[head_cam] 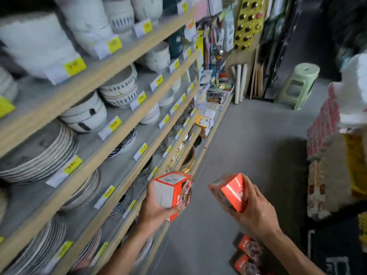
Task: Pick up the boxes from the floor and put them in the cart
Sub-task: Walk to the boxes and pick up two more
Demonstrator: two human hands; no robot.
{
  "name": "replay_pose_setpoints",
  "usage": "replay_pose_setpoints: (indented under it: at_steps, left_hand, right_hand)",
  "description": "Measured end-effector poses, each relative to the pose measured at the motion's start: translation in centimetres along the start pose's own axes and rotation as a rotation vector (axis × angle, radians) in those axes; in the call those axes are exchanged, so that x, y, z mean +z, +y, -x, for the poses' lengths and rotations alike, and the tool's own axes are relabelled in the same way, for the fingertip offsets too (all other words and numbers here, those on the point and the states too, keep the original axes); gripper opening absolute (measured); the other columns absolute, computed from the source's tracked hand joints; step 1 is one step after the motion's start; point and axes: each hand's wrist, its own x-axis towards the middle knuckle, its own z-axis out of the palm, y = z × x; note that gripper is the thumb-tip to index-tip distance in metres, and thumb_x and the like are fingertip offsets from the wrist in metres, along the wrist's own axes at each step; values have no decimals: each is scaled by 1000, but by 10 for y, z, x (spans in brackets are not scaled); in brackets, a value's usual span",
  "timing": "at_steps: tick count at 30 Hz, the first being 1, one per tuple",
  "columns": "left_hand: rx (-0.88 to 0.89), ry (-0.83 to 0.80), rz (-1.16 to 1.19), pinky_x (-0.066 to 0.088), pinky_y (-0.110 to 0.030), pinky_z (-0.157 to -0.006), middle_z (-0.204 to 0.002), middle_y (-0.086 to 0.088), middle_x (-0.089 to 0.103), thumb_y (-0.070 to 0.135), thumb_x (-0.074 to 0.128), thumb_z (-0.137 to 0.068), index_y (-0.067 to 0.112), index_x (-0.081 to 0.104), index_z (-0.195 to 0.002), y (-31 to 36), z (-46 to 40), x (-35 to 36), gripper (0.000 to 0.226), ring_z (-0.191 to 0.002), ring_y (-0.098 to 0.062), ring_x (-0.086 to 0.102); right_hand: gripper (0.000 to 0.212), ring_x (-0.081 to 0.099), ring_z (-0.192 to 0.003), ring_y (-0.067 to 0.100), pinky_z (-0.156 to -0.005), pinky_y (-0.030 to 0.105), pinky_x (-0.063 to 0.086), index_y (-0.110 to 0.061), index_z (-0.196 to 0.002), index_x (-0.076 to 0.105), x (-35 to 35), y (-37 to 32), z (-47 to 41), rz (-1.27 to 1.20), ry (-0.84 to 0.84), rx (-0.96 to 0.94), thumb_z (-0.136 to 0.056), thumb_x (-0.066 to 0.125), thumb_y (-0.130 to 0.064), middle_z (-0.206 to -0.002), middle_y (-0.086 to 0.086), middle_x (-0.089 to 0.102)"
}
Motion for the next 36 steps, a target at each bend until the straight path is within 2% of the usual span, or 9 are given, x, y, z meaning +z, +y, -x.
replay_pose_setpoints:
  at_steps: [3,7,10,14,18,22,28,32,36]
  left_hand:
    - [30,76,0,52,-50,-97,-128,12,62,27,100,-52,31,40,-137,-1,25,-42,105,-118,-11,61]
    - [51,167,79,55,-41,-96,-127,7,64,18,99,-56,33,42,-137,-6,62,-99,100,-119,-15,61]
    - [47,205,90,49,-54,-102,-136,1,60,22,99,-59,26,34,-145,-18,89,-141,108,-126,-21,58]
    - [53,282,96,51,-45,-102,-132,16,60,23,99,-58,25,33,-146,-28,126,-184,110,-123,-8,59]
    - [49,374,102,53,-46,-99,-132,15,58,23,98,-56,36,32,-144,-44,157,-212,111,-123,-11,58]
    - [13,485,108,58,-34,-89,-128,25,57,18,97,-58,41,26,-148,-51,195,-227,117,-116,1,58]
    - [-126,689,126,61,-42,-81,-125,18,64,28,96,-60,45,36,-141,-64,247,-223,102,-109,-5,65]
    - [-249,880,-4,59,-21,-80,-120,30,61,43,94,-56,55,32,-134,-63,282,-215,100,-108,3,62]
    - [-337,1044,-139,59,-24,-78,-123,23,59,49,91,-60,39,29,-143,-64,316,-206,104,-110,3,61]
  right_hand:
    - [107,66,-110,18,-83,38,59,-41,-152,20,-1,-43,6,-6,-14,-91,-67,73,-77,-136,-12,57]
    - [105,69,-106,19,-79,37,58,-42,-152,23,10,-107,17,33,-41,-215,-67,75,-74,-135,-14,59]
    - [107,68,-108,20,-77,38,58,-45,-153,20,24,-153,28,36,-65,-290,-66,77,-71,-138,-16,57]
    - [107,68,-112,20,-79,40,58,-47,-153,18,40,-208,53,-2,-82,-376,-66,69,-84,-143,-19,52]
    - [111,71,-104,24,-75,40,61,-46,-153,14,58,-244,76,21,-110,-491,-66,72,-82,-141,-11,57]
    - [108,71,-104,24,-74,42,61,-38,-154,27,66,-275,89,19,-166,-612,-65,75,-78,-136,-9,61]
    - [112,71,-104,21,-71,36,59,-38,-154,30,85,-307,87,84,-320,-859,-58,86,-54,-135,-13,61]
    - [117,74,-96,25,-63,37,61,-28,-153,39,108,-326,85,87,-428,-1027,-52,93,-47,-132,-7,65]
    - [115,72,-105,25,-71,40,62,-30,-152,38,132,-346,93,59,-556,-1172,-53,92,-53,-136,-7,62]
